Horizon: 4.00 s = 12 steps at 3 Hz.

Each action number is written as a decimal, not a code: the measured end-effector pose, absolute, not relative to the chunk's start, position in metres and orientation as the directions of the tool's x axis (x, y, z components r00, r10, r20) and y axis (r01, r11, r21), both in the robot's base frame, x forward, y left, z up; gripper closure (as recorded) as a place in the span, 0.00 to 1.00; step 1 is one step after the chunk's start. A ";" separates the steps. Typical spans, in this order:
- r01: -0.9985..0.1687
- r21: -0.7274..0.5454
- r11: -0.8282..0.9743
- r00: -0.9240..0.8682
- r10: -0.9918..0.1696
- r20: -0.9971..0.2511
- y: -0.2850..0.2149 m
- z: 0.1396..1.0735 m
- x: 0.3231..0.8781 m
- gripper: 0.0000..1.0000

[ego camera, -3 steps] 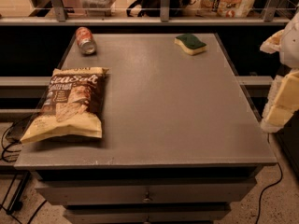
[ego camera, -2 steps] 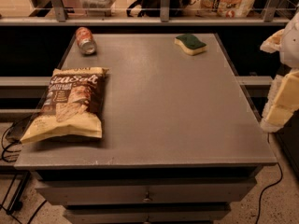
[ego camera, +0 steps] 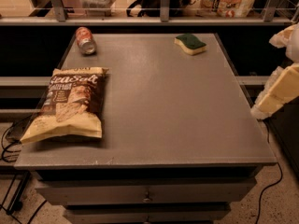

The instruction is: Move sponge near brown chip bag

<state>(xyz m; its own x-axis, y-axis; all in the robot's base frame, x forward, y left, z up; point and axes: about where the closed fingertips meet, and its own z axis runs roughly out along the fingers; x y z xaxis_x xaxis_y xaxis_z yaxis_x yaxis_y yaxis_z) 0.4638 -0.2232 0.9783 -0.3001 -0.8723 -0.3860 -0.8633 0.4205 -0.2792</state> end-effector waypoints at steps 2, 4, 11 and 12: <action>-0.798 -0.311 0.516 -0.291 -0.782 -0.551 -0.210 0.968 0.541 0.00; -0.804 -0.254 0.538 -0.296 -0.732 -0.613 -0.197 0.950 0.593 0.00; -0.718 -0.130 0.684 -0.361 -0.525 -0.770 -0.142 0.865 0.778 0.00; -0.666 -0.075 0.742 -0.398 -0.439 -0.806 -0.153 0.858 0.801 0.00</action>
Offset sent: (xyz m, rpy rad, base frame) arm 0.1370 0.0237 -0.0253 0.2671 -0.1646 -0.0685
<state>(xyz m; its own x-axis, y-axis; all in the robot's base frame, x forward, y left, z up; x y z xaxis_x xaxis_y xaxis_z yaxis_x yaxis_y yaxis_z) 0.8013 -0.1528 0.8582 -0.3983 -0.4386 -0.8056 -0.6663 0.7419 -0.0746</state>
